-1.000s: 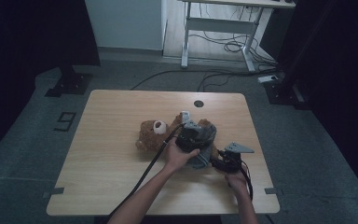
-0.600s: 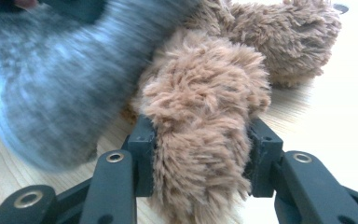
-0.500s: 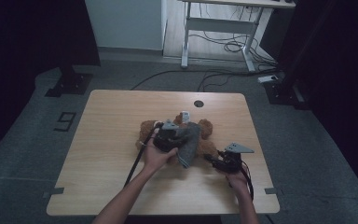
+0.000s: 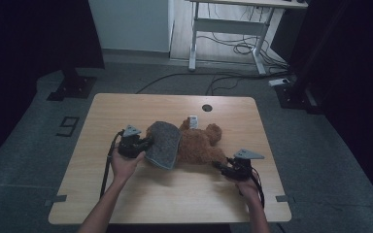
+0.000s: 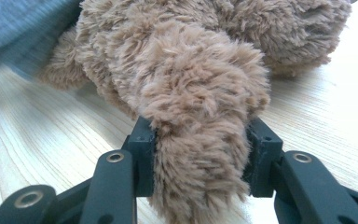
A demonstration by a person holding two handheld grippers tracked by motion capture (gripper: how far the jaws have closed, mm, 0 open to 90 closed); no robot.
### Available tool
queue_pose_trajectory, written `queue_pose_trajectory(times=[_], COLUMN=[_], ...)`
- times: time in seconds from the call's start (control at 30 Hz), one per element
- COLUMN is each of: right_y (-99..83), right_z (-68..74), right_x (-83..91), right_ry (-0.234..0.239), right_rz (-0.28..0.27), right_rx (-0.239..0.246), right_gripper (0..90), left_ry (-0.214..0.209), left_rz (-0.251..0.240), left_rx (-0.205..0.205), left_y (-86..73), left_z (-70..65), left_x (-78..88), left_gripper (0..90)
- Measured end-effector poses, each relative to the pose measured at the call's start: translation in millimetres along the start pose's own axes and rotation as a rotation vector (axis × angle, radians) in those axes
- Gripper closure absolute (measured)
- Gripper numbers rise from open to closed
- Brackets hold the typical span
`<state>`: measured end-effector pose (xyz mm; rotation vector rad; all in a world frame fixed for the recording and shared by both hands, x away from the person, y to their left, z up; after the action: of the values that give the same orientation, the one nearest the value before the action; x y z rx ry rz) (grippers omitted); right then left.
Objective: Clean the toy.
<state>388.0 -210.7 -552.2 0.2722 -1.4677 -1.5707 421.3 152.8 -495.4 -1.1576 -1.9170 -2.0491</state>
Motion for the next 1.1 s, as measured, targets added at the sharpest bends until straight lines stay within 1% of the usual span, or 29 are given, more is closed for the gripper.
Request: queue_pose_trajectory(times=[0.13,0.17,0.2,0.27,0.3,0.37,0.43,0.47,0.53,0.6,0.63,0.7,0.77,0.8,0.83,0.87,0.9,0.93,1.0,1.07,1.1], right_y=[-0.3,-0.4,-0.7,-0.9,-1.0,-1.2,-1.4,-1.5,-1.4,-1.0,-1.1,-1.6,-1.9,-1.9,-1.8,-1.8,-1.5,-1.5,-1.8,-2.0,-2.1], right_z=[-0.1,-0.2,0.0,0.1,0.2,0.0,-0.3,-0.5,-0.9,-1.5,-2.1,-3.5,-4.2,-4.0,-3.2,-2.5,-1.3,-0.6,-0.5,-1.2,-1.8], right_x=[-0.6,-0.8,-1.2,-1.3,-1.3,-1.0,-0.8,-0.6,0.2,0.7,1.0,1.7,2.6,2.6,2.0,1.4,0.4,-0.2,-0.4,0.5,0.8], right_ry=[-0.002,0.0,0.0,0.001,0.001,-0.002,-0.002,-0.002,-0.007,-0.015,-0.018,-0.024,-0.024,-0.022,-0.019,-0.016,-0.014,-0.016,-0.018,-0.016,-0.016], right_rz=[0.003,0.006,0.006,0.009,0.011,0.013,0.013,0.015,0.019,0.02,0.02,0.019,0.019,0.018,0.018,0.02,0.022,0.025,0.028,0.029,0.029], right_rx=[0.004,0.005,0.001,0.002,0.004,0.006,0.008,0.009,0.012,0.013,0.011,0.006,0.003,0.004,0.007,0.008,0.014,0.014,0.016,0.017,0.02], right_gripper=[56.0,56.0,56.0,56.0,56.0,56.0,56.0,56.0,55.9,56.0,56.0,56.0,56.1,56.1,56.1,56.1,56.1,56.1,56.1,56.1,56.1], left_ry=[0.032,0.032,0.036,0.049,0.063,0.076,0.072,0.066,0.06,0.058,0.054,0.037,0.015,0.001,-0.005,-0.007,-0.008,-0.008,-0.022,-0.032,-0.034], left_rz=[0.052,0.067,0.08,0.104,0.128,0.165,0.201,0.208,0.198,0.166,0.14,0.085,0.034,0.01,0.004,-0.001,0.0,-0.001,-0.003,-0.001,-0.002], left_rx=[0.029,0.036,0.041,0.036,0.029,0.02,0.016,0.016,0.012,0.005,0.005,0.009,0.007,-0.003,-0.019,-0.055,-0.077,-0.109,-0.134,-0.149,-0.152], left_y=[-14.8,-19.0,-21.8,-25.9,-29.1,-35.0,-42.7,-45.4,-44.0,-36.4,-30.6,-16.2,-0.7,8.6,13.6,21.6,26.1,33.2,42.6,54.0,57.7], left_z=[17.9,21.1,22.4,23.8,25.4,27.3,28.5,28.2,27.0,25.1,24.3,22.1,17.2,11.9,7.5,-1.3,-6.9,-15.9,-27.3,-38.3,-40.6], left_x=[-6.2,-9.6,-12.8,-18.8,-23.3,-30.0,-35.5,-35.9,-31.5,-21.7,-15.4,-1.1,11.5,17.0,18.9,19.7,19.4,17.6,12.2,2.5,-0.8], left_gripper=[83.4,83.3,83.3,83.3,83.3,83.3,83.3,83.3,83.3,83.3,83.3,83.4,83.4,83.4,83.6,83.5,83.6,83.6,83.5,83.5,83.5])
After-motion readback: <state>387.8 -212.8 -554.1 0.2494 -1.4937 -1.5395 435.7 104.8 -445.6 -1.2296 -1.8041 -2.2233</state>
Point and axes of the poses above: each handheld gripper's, and its own axes: x roughly backward along the jaws, y roughly out of its top, z roughly to its left, the point moved 4 cm from there along -x, roughly forward along the jaws, and after that the axes turned 6 degrees about y, right-handed, at the moved point
